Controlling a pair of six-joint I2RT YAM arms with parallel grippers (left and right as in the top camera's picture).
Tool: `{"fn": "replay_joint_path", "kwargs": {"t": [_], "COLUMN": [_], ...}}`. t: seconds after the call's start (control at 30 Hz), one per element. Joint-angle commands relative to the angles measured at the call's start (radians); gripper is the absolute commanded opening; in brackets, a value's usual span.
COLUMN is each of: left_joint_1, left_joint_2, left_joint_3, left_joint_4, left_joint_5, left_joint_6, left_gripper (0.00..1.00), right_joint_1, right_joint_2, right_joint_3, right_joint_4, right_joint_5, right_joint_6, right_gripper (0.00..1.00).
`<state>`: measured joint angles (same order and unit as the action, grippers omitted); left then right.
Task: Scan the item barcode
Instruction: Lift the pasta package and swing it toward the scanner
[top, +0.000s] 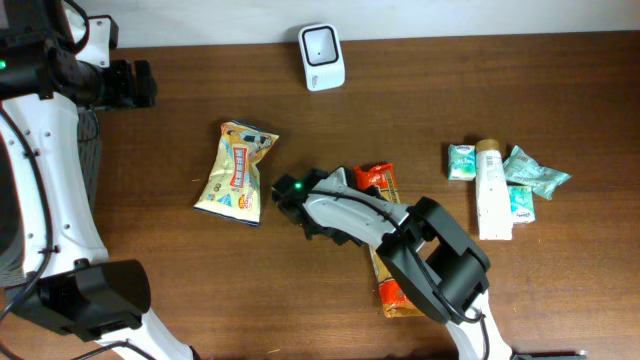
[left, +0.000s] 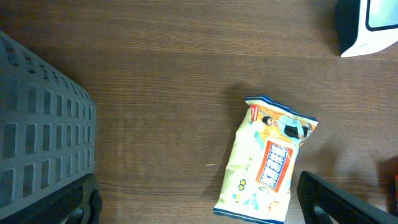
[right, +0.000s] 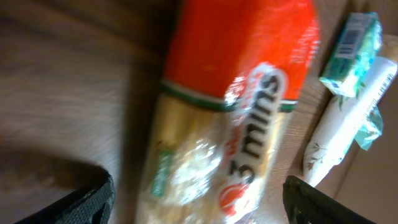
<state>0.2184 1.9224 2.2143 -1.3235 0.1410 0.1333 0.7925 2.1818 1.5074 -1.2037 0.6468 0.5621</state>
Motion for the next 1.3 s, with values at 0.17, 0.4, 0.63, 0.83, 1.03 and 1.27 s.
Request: {"fn": "replay_joint_path", "kwargs": {"t": [0.17,0.4,0.63,0.83,1.03,1.27], "left_joint_1": [0.0,0.0,0.0,0.0,0.001,0.0], "left_joint_2": [-0.004,-0.004,-0.004,-0.004,-0.004,-0.004], "left_joint_3": [0.008,0.008,0.008,0.008,0.008,0.008], "left_joint_4": [0.001,0.001,0.001,0.001,0.001,0.001], "left_joint_5": [0.0,0.0,0.0,0.0,0.0,0.0], "left_joint_6": [-0.009,-0.009,-0.009,-0.009,-0.009,-0.009], "left_gripper": [0.99,0.99,0.99,0.99,0.99,0.99], "right_joint_1": [-0.1,-0.1,-0.132,-0.38,-0.433,-0.458], "right_joint_2": [0.034,0.03,-0.256,-0.29,-0.098,-0.049], "right_joint_3": [-0.2,-0.185,-0.025,-0.06,-0.091,-0.093], "right_joint_4": [0.119,0.111,0.086,0.147,0.185,0.167], "right_joint_5": [-0.037,-0.076,-0.6,-1.13,-1.2,-1.218], "right_joint_6": [0.079,0.058,-0.222,-0.506,-0.62,-0.641], "right_gripper": [0.29,0.04,0.04,0.04,0.04,0.29]}}
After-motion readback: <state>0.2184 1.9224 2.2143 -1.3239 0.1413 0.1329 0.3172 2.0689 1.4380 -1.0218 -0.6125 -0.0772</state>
